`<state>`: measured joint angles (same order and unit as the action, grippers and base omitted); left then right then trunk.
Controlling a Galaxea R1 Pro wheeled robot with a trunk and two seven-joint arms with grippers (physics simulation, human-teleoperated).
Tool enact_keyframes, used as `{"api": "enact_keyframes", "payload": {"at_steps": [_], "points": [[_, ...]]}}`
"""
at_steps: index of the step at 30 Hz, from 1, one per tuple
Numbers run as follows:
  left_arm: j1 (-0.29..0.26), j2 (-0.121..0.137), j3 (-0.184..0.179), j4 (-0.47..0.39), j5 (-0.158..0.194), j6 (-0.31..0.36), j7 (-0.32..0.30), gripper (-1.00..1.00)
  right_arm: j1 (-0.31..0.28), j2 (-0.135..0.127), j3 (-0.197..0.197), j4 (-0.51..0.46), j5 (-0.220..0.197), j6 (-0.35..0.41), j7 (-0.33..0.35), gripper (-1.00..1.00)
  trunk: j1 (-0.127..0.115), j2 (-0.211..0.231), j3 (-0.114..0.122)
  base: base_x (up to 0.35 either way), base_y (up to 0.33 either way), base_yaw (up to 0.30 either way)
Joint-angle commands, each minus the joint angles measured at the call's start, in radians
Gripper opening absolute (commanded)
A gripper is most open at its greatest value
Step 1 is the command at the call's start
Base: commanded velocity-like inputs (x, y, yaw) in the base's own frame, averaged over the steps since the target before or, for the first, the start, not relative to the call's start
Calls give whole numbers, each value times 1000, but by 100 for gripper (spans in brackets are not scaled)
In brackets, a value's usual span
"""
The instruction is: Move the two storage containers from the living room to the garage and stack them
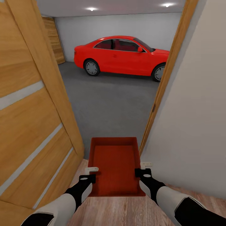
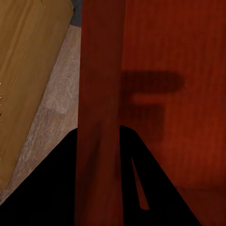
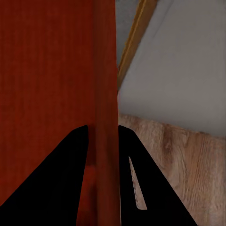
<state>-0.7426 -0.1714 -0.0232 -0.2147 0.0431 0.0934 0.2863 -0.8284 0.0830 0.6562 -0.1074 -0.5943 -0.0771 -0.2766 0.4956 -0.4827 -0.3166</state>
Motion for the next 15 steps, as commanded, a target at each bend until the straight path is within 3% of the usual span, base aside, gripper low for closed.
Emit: {"api": "enact_keyframes", "payload": {"at_steps": [1,15], "points": [[0,7,-18,-5,-22,8,14,-100,-1,0,-9,26,-24,-7,-21,-100,1,-2,-1,156,247,-15],[0,7,-18,-5,-22,7,14,-100,-2,0,-9,26,-24,-9,-21,-100,1,-2,-1,184,273,-2]]}}
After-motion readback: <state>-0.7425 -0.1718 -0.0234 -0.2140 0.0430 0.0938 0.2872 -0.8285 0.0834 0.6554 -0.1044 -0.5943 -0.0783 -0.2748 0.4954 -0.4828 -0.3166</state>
